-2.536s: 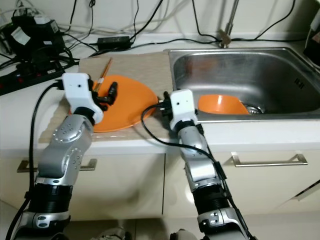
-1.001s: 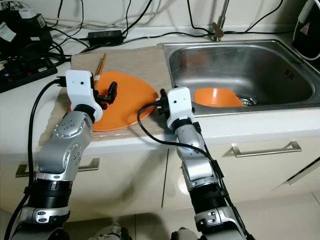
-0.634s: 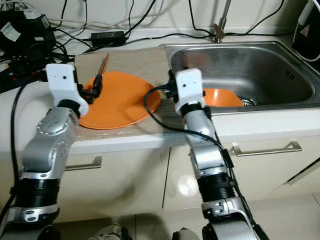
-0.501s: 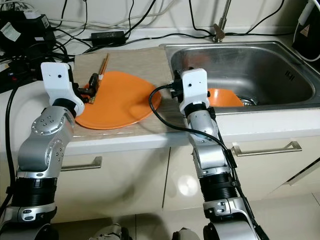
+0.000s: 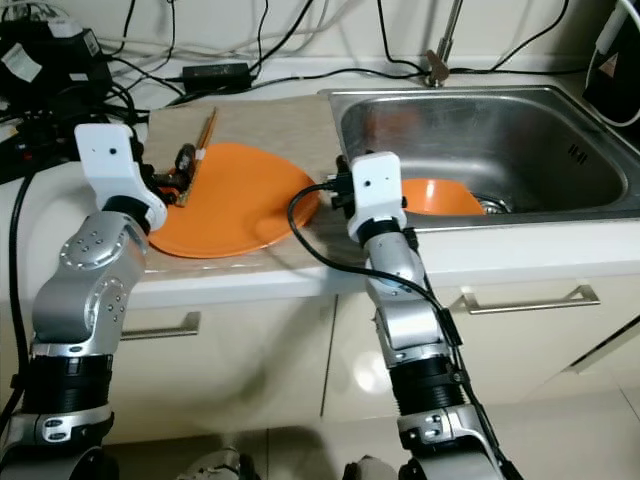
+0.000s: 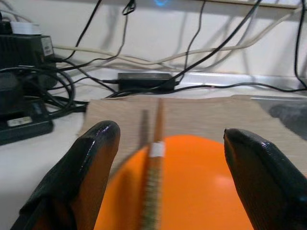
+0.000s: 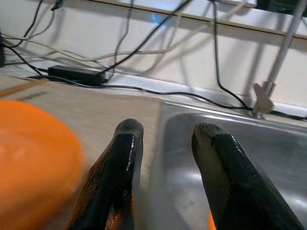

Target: Kitchen organization

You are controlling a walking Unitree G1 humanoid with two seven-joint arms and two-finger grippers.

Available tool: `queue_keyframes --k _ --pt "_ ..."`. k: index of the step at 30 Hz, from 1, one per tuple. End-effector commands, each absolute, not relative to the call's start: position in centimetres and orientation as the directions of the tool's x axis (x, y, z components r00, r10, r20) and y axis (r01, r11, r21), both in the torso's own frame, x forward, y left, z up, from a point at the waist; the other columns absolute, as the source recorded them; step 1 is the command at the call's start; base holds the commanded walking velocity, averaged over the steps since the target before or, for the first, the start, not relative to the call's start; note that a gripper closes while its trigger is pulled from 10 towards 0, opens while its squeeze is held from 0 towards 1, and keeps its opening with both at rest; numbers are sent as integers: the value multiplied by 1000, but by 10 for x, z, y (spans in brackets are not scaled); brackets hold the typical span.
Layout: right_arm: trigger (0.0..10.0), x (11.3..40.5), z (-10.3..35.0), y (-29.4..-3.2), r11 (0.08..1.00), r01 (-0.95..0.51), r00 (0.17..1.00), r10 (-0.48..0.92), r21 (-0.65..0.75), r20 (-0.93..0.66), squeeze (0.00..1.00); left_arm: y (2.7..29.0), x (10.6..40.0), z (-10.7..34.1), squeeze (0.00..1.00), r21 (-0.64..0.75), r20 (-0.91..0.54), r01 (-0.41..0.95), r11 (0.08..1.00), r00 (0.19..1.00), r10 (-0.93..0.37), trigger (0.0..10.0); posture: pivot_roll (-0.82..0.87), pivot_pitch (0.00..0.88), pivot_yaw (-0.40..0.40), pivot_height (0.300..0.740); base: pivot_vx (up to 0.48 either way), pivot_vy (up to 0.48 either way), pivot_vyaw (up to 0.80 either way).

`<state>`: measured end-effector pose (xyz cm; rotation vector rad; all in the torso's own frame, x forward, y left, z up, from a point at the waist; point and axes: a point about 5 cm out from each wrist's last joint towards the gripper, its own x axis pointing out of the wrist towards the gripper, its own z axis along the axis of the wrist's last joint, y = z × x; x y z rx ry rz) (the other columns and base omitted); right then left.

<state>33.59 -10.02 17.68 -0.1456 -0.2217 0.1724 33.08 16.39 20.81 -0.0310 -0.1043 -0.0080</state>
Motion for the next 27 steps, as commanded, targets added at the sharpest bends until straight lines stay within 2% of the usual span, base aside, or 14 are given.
queue_keyframes --k 1,3,18,23,27 --pt "10000 336 178 -106 976 -138 964 171 -167 204 0 157 331 212 0 -38 123 28 999 992 -24 10000 17 0 34 702 0 -469 0" --pt "10000 335 177 -105 976 -141 964 174 -168 202 0 156 331 212 0 -27 124 21 999 992 -17 10000 15 0 33 702 0 -396 0" --pt "10000 333 174 -102 972 -154 962 188 -176 196 0 160 337 215 0 36 124 -45 998 991 40 10000 10 0 38 702 0 0 0" --pt "10000 333 175 -103 972 -155 963 189 -178 194 0 155 336 213 0 24 120 -26 999 992 23 10000 11 0 37 702 0 0 0" --pt "10000 334 175 -103 972 -152 964 186 -182 189 0 151 335 211 0 33 115 -17 999 993 13 10000 13 0 35 702 0 0 669"
